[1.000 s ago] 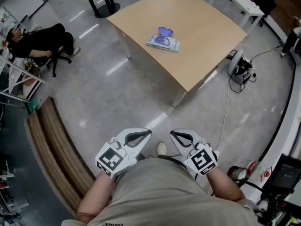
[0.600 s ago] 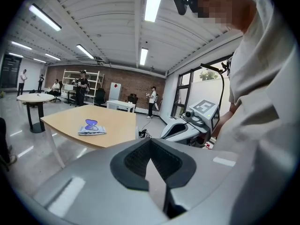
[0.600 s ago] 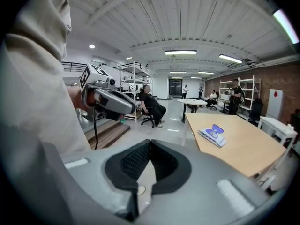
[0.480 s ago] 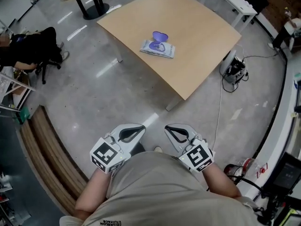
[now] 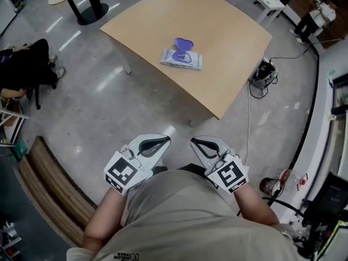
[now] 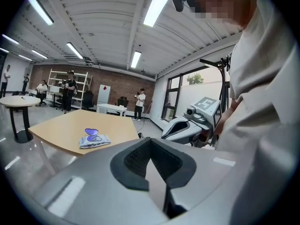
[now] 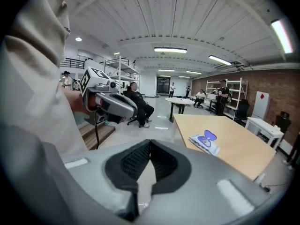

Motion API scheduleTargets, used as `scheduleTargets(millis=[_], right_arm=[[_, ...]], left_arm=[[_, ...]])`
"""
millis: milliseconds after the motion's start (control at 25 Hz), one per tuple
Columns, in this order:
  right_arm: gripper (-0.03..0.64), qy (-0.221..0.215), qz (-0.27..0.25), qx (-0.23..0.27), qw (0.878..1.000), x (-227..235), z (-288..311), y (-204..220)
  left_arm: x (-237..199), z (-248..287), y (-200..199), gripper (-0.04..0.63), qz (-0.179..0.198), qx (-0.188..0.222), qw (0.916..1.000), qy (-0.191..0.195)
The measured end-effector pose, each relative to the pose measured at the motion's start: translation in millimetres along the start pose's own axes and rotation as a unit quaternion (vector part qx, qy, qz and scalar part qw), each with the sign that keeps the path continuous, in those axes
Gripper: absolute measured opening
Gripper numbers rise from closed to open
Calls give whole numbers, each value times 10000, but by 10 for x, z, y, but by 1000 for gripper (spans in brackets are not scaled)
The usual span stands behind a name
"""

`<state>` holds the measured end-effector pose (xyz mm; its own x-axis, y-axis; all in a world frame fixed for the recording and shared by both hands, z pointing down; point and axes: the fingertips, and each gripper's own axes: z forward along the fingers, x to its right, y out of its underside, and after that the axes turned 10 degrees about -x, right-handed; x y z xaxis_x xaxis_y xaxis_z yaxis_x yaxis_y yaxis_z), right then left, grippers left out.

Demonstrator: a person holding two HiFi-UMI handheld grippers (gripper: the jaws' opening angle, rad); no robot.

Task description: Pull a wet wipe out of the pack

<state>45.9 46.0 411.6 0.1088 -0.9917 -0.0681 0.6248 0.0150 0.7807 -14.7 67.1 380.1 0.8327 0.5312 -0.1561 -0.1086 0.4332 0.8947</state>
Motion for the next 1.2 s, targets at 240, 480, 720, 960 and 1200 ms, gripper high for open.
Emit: scheduleTargets(millis=[240,480,720,960,1200], right_arm=[[3,183,270,-156,9993,62,324,-128],[3,237,393,-236,9987,400,528,-135],[3,235,340,-161,9990,1040,693,-145],[3,74,281,-75,9996,1777,955,-178],[3,1,59,-138,9999,2408,1234,-73]], left_arm=[[-431,-38,177,5,-130,-69,9997,182],[-790,204,99,5,-158,-87,9995,274],[-1168,630,-112,5,-212,-250,9992,208],[-1612,1196,-416,5,-64,-487,9987,98],[-2104,1854,-532,5,-66,-638,9978,-137]])
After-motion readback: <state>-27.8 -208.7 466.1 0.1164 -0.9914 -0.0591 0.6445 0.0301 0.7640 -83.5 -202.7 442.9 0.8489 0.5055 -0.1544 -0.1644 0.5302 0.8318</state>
